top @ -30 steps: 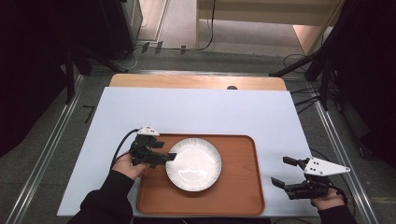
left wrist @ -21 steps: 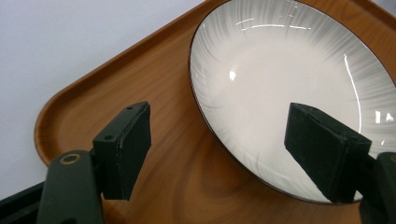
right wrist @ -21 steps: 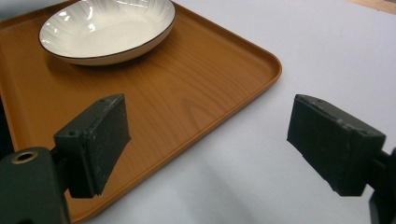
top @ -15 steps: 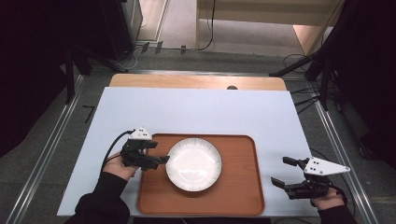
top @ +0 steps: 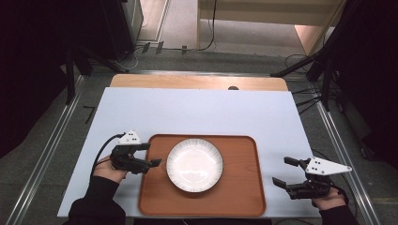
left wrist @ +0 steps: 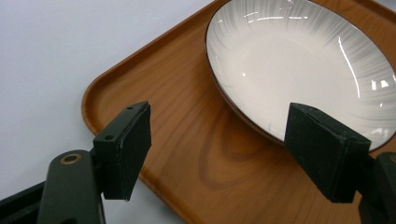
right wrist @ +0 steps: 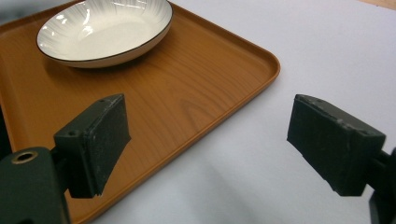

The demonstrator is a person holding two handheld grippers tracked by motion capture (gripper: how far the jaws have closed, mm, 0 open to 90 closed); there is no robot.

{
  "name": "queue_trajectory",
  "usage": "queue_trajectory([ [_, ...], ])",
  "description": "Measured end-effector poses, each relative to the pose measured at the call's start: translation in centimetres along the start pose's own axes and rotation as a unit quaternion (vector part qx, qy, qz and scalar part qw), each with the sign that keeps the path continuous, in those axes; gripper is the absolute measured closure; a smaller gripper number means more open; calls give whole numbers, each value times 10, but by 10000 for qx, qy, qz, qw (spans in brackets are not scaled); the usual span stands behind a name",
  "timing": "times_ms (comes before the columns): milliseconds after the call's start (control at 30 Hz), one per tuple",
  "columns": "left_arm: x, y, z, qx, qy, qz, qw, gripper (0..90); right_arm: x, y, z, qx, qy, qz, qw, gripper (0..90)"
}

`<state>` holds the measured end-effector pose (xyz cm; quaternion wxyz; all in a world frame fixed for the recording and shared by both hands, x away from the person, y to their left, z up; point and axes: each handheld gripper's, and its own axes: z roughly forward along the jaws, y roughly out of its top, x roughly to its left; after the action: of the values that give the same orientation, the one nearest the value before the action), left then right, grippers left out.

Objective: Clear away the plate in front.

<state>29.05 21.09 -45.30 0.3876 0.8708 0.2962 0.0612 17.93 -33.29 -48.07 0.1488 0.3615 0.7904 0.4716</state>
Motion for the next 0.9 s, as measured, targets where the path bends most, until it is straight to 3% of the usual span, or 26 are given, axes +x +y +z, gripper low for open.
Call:
queue_trajectory([
  [167,5,-9,-9,-132,34,72,9999,231,0,1,1,5,10,3,10000,136],
  [433,13,-22,-21,-444,163,-7,9989,203,-1,2,2,-24,27,-21,10000,136],
  [533,17,-27,-26,-570,136,-82,9982,200,-1,2,2,-52,19,-7,10000,136],
  [700,25,-34,-33,-579,362,-187,9975,200,-2,3,1,-103,28,-1,9999,136],
  [900,32,-41,-42,-732,387,-361,9959,202,-1,3,0,-116,37,16,9999,136],
])
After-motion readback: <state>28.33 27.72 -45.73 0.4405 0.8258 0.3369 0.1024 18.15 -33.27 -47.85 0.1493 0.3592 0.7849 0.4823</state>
